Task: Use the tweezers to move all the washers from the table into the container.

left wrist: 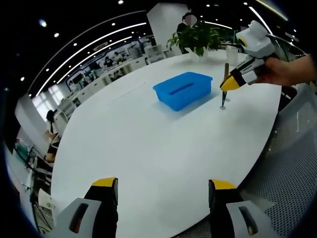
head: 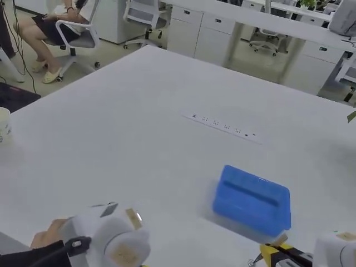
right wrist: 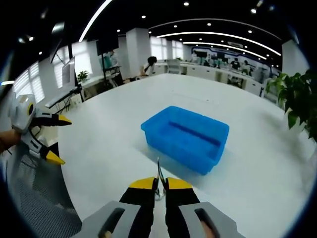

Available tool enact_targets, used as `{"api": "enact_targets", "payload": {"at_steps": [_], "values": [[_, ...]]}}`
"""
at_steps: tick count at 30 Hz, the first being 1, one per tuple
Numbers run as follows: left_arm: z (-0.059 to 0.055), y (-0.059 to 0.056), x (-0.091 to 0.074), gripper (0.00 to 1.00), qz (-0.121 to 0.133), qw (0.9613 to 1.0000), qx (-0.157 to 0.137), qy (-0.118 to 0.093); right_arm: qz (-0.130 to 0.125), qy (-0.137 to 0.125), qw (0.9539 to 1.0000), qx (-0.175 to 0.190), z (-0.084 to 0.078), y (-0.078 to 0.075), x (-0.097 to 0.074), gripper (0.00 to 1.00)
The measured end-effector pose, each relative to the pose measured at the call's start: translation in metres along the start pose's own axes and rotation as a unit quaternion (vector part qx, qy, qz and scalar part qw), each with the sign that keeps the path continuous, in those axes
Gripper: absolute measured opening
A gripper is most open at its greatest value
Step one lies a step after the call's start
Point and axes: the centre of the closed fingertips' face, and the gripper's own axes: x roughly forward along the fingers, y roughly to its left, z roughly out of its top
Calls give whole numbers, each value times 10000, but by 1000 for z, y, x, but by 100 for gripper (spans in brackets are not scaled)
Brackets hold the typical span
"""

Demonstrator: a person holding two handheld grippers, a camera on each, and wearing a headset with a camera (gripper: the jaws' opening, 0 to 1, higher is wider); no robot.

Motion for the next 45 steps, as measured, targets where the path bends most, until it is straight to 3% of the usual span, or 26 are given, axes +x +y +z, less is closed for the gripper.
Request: {"api": "enact_targets", "payload": {"at_steps": [9,12,17,30,41,45], "values": [[1,2,-1,76,65,10000,4,-40,-8,-32,10000,-15,3,5,0,3],[2,2,-2,76,58,10000,13,-50,-68,84,9998,-193,-3,4,2,3],[3,1,-2,75,49,10000,23,-67,-75,-36,9999,-61,-2,2,-1,3],[4,0,-2,75,21,9999,68,-113,-35,144,9999,-71,-1,2,1,1],[3,-5,0,74,-57,9997,231,-49,73,-7,9999,-79,23,0,-8,1],[3,-2,0,74,-24,9999,166,-40,107,-64,9998,-142,35,-2,-12,1]]}}
